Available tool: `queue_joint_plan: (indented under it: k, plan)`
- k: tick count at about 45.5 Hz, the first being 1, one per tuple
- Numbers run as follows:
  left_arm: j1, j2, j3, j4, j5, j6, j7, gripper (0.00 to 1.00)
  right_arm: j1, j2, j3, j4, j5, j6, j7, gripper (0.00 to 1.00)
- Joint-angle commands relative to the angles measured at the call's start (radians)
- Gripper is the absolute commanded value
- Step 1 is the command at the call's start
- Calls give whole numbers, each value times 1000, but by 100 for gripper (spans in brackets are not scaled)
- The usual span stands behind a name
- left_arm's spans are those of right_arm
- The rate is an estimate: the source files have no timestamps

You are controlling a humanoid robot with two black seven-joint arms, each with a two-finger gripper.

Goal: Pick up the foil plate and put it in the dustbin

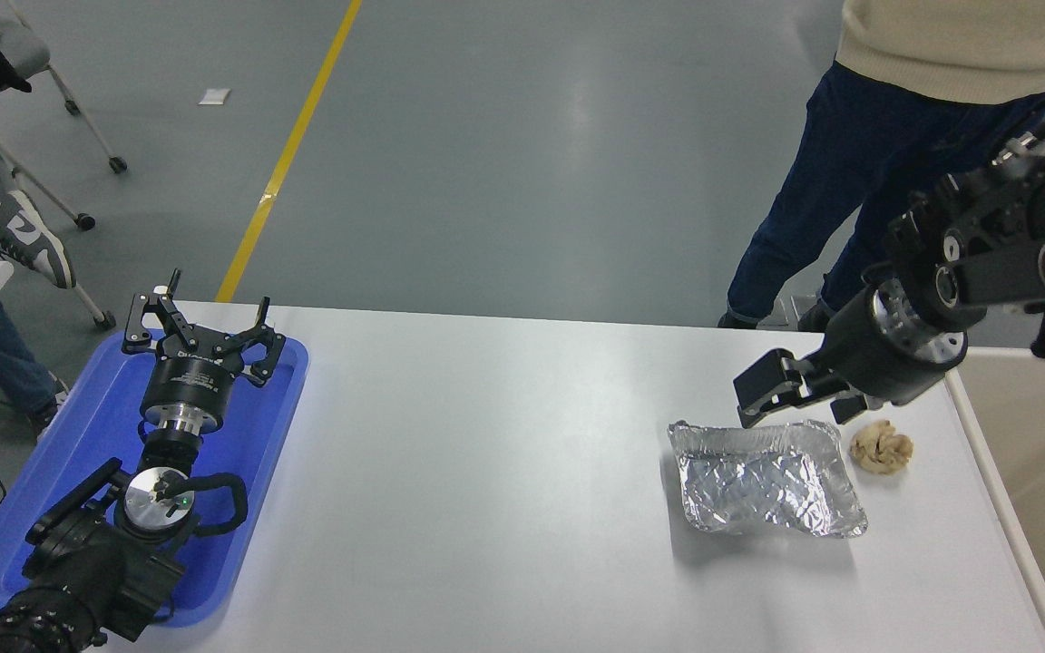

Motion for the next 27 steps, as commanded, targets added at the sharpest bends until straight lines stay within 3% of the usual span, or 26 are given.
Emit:
queue_joint_plan:
  k: [1, 27]
  plan:
    - [0, 0, 0, 0, 0, 0, -1, 100, -194, -57, 10, -144, -70, -67, 0, 100]
    - [0, 0, 0, 0, 0, 0, -1, 100, -630, -113, 79, -560, -127, -133, 2, 100]
